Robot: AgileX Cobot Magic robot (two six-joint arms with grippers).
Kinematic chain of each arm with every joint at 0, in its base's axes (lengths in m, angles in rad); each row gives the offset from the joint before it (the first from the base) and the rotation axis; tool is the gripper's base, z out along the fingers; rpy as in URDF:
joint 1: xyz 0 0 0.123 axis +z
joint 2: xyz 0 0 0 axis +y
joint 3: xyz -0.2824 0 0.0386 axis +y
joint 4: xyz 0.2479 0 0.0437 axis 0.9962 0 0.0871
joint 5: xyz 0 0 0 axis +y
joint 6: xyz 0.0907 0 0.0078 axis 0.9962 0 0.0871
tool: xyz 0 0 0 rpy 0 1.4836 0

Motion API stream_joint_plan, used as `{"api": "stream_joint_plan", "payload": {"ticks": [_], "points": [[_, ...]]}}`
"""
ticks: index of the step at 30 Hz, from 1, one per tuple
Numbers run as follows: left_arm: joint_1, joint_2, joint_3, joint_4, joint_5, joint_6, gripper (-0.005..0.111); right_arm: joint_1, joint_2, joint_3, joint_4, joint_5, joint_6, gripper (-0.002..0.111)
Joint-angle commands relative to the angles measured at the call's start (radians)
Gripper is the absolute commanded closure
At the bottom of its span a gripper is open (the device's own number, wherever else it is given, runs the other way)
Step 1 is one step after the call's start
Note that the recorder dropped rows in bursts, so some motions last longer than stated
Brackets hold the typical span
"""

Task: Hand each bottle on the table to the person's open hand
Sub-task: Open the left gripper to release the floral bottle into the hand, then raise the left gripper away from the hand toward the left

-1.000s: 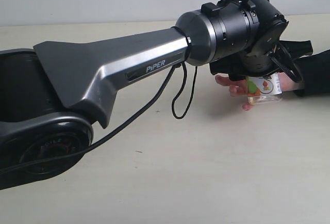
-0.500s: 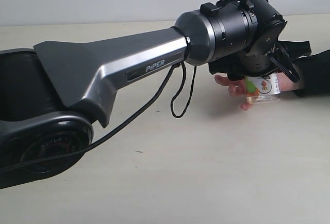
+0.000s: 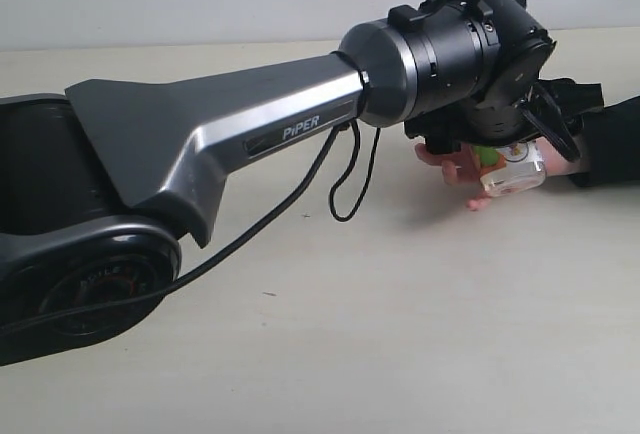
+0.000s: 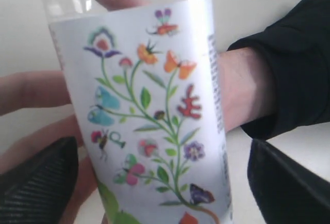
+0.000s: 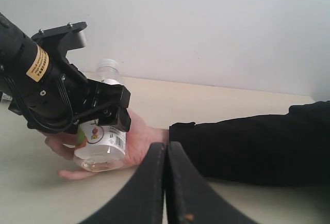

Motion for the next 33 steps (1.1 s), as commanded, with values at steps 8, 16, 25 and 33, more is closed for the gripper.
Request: {"api": "stream_joint_plan", "payload": {"ticks": [8,16,25,33], "points": [[0.003,-0.051,-0.006,0.014,0.034,0.034,0.022,0.003,-0.003,0.004,-0.001,-0.003,0.003,0.108],[-0.013,-0.255,-0.006,-0.166,0.242,0.354,0.104,0.003,-0.003,0.004,-0.001,-0.003,0.003,0.108],[-0.144,-0.389,-0.002,-0.050,0.391,0.486,0.107,0.003,-0.003,0.004,-0.001,-0.003,0.003,0.108],[-0.244,-0.557,0.160,0.027,0.394,0.536,0.107,0.003,-0.003,0.004,0.018,-0.003,0.003,0.108]]}}
